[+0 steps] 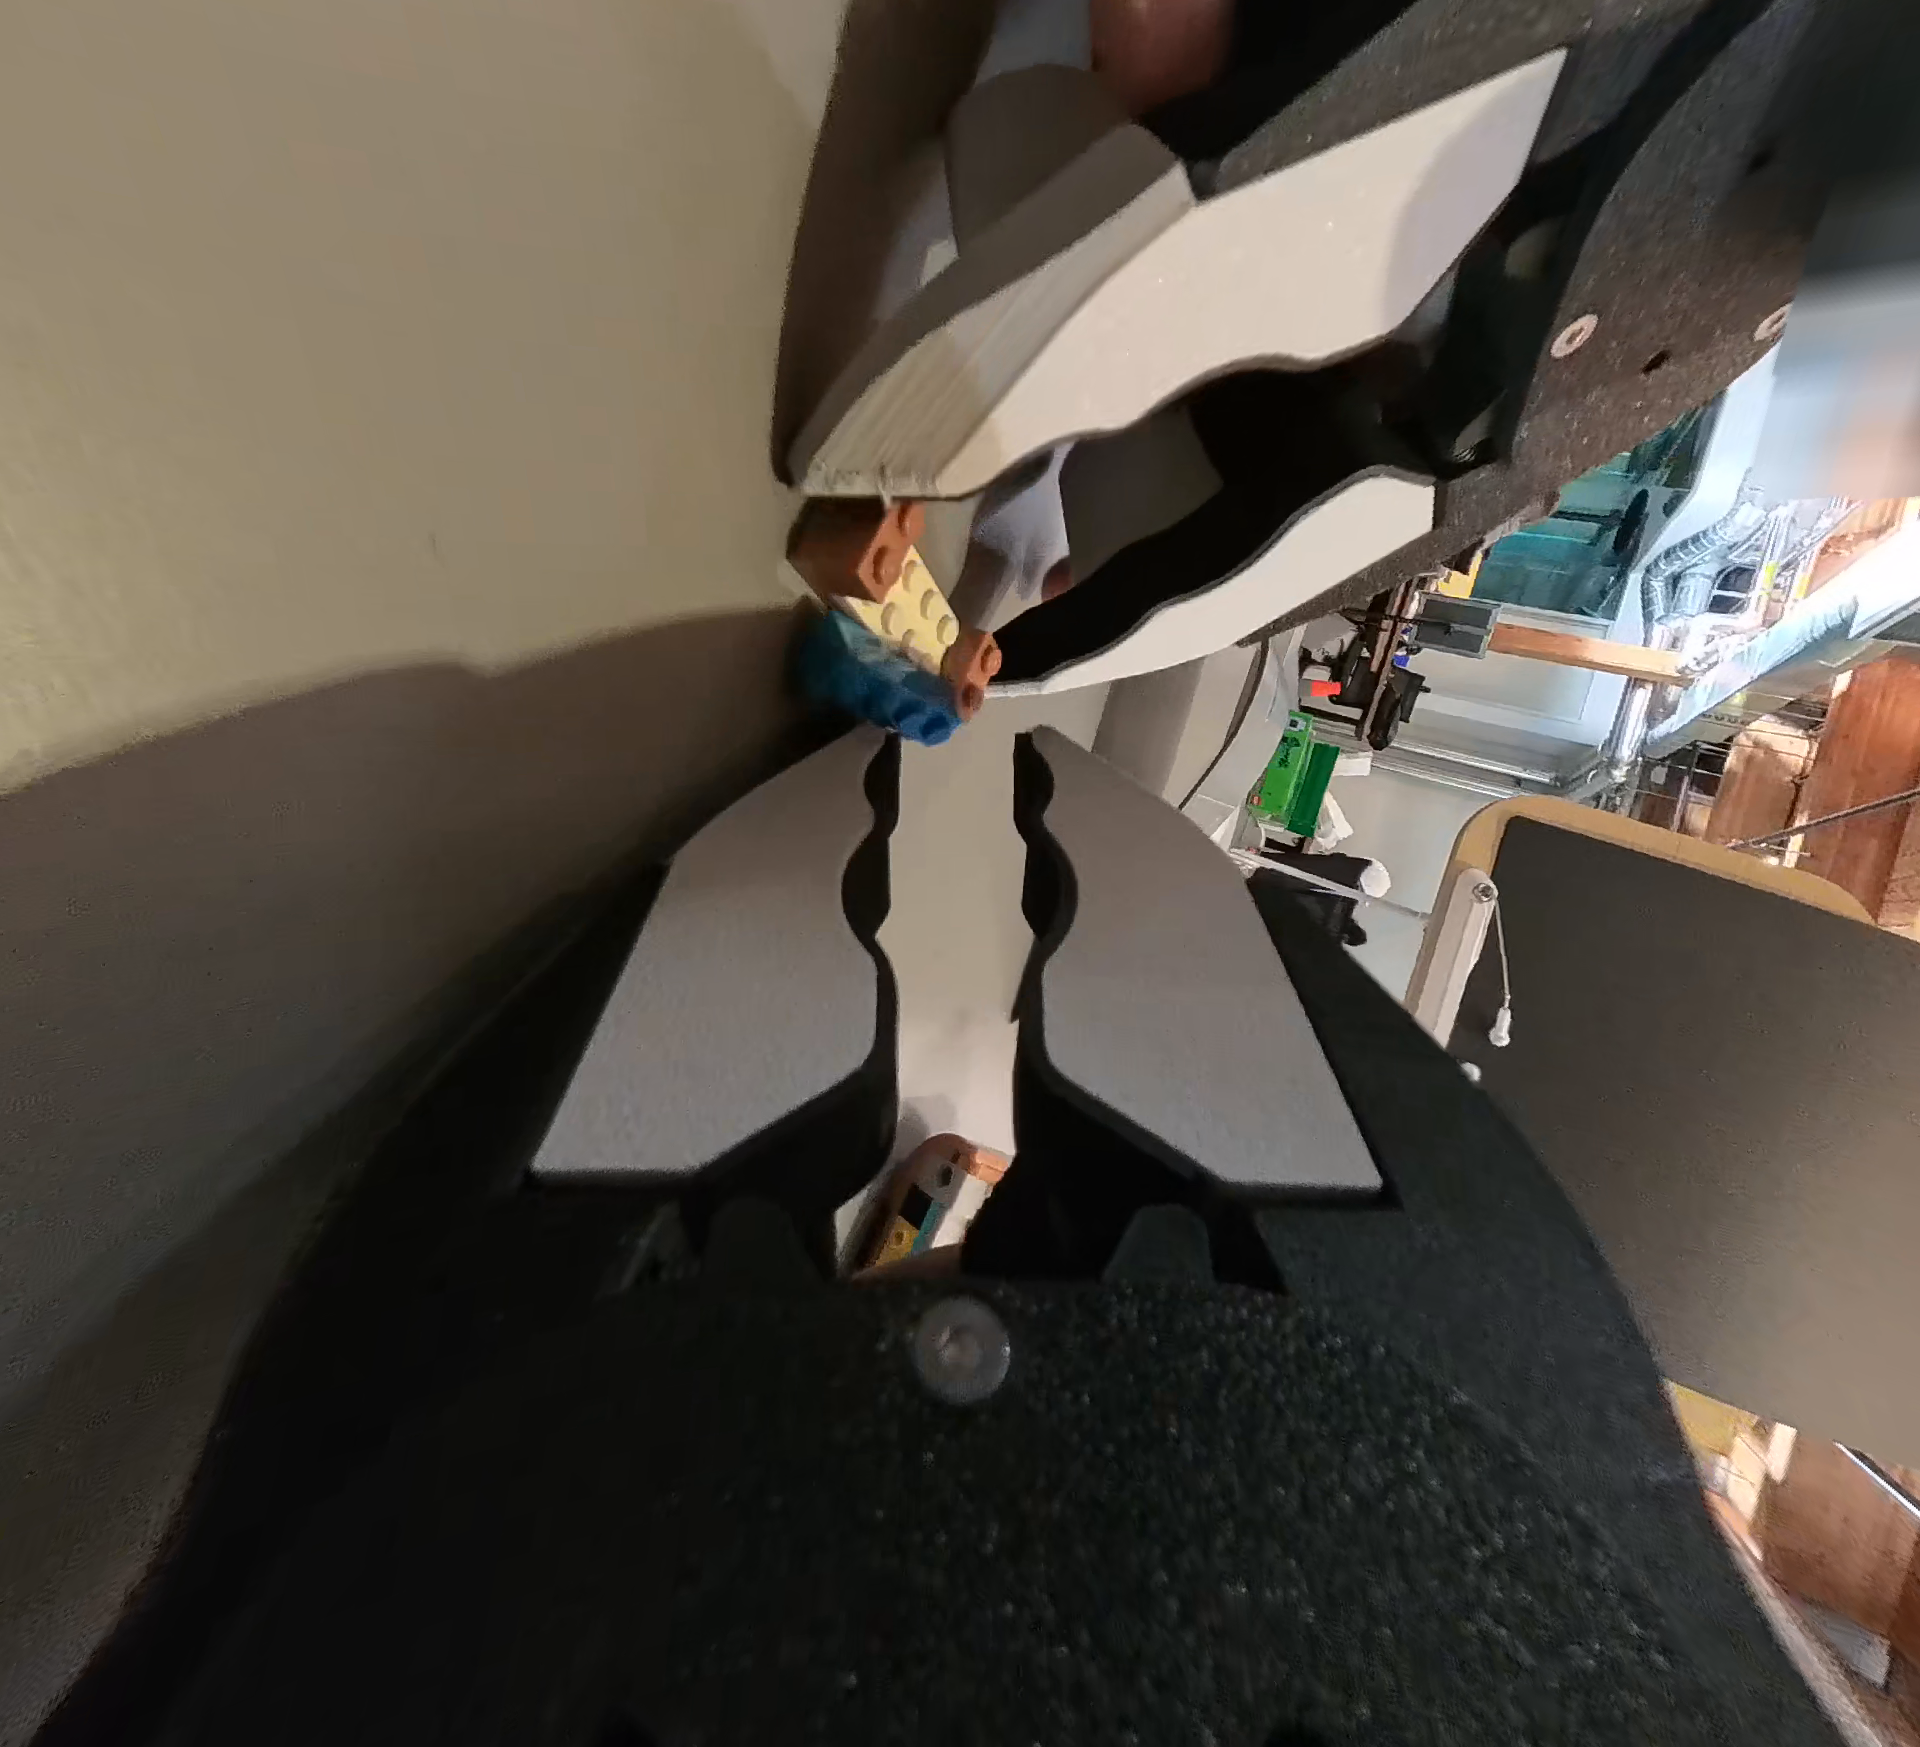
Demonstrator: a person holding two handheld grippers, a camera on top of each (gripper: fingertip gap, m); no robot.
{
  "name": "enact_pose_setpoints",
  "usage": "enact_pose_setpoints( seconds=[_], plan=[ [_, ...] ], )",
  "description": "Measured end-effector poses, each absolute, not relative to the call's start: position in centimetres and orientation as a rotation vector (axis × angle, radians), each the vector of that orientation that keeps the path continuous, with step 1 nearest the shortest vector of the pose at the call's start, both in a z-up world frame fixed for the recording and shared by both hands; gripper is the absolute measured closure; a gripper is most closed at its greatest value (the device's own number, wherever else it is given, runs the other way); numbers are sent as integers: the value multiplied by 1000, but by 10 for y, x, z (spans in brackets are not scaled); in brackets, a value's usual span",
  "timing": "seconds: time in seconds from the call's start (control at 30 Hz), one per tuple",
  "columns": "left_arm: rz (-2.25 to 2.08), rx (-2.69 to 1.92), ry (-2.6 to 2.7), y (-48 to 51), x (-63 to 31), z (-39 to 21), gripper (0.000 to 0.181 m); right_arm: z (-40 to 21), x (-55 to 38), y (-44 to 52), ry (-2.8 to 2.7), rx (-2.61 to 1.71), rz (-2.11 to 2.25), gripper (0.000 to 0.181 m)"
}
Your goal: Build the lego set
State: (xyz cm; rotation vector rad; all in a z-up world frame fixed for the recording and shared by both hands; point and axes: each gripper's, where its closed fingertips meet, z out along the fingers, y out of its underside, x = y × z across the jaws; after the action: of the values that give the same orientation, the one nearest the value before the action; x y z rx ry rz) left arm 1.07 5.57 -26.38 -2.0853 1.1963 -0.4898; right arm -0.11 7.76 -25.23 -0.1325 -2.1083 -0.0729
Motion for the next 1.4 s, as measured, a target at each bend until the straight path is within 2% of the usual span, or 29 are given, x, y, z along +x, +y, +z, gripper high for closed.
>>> enact_pose_setpoints(
  seconds=[0.17, 0.3, 0.63, 1.2, 1.4],
  plan=[
    [-508, -2070, 1226, 54, 12, -264, 119, -253, -1, 78, -2114, -151, -54, 161],
    [-505, -2079, 1200, 59, 12, -263, 128, -253, -1, 79, -2119, -171, -43, 162],
    [-491, -2072, 1181, 62, 19, -262, 129, -249, 2, 86, -2140, -267, -31, 160],
    [-384, -2049, 1099, 66, 34, -258, 129, -255, 17, 99, -2211, -747, 119, 166],
    [-355, -2043, 1076, 66, 33, -256, 129, -254, 26, 111, -2218, -724, 66, 163]
  ],
)
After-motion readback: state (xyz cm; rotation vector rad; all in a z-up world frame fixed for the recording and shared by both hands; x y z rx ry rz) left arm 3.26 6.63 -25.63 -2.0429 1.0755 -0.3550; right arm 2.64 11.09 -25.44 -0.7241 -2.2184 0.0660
